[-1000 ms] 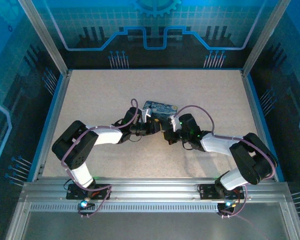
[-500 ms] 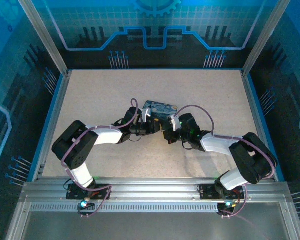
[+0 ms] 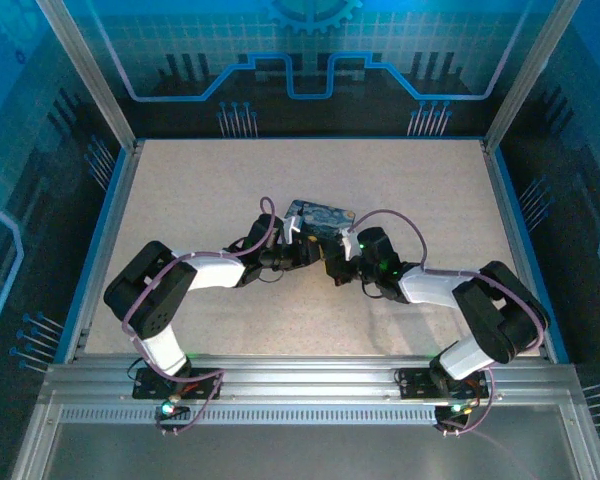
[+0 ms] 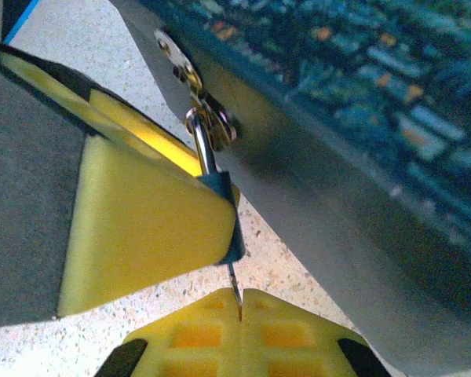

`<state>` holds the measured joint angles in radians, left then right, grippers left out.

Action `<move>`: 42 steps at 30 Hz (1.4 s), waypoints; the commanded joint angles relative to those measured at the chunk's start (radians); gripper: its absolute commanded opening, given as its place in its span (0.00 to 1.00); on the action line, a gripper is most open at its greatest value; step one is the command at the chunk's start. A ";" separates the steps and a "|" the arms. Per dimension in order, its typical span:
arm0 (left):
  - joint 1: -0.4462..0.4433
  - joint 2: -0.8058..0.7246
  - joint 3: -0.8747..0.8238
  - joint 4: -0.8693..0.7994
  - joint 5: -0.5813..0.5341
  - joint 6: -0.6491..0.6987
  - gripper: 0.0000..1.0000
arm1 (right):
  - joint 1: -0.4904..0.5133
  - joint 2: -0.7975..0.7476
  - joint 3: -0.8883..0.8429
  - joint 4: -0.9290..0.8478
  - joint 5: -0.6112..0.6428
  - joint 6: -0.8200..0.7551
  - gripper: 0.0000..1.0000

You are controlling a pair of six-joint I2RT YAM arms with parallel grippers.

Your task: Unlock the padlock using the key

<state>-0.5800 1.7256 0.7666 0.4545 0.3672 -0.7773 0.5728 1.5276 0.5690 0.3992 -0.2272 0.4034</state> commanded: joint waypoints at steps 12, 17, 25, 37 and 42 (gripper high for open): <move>-0.030 0.002 0.030 0.049 0.048 -0.022 0.32 | -0.010 0.037 0.011 0.201 -0.021 0.059 0.00; -0.029 0.024 0.047 0.054 0.052 -0.036 0.33 | -0.009 0.026 0.045 0.048 -0.015 0.120 0.00; -0.028 0.090 0.066 0.125 0.068 -0.096 0.36 | 0.007 0.037 0.112 -0.199 0.015 0.185 0.00; 0.004 0.011 -0.014 0.082 0.031 -0.105 0.61 | 0.004 0.082 0.150 -0.255 -0.013 0.245 0.00; 0.036 -0.045 -0.094 0.097 0.003 -0.155 0.68 | 0.002 0.082 0.152 -0.252 -0.023 0.269 0.00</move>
<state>-0.5621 1.7256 0.7143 0.5251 0.3786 -0.8978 0.5705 1.5997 0.6960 0.1635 -0.2287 0.6418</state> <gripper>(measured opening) 0.676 0.042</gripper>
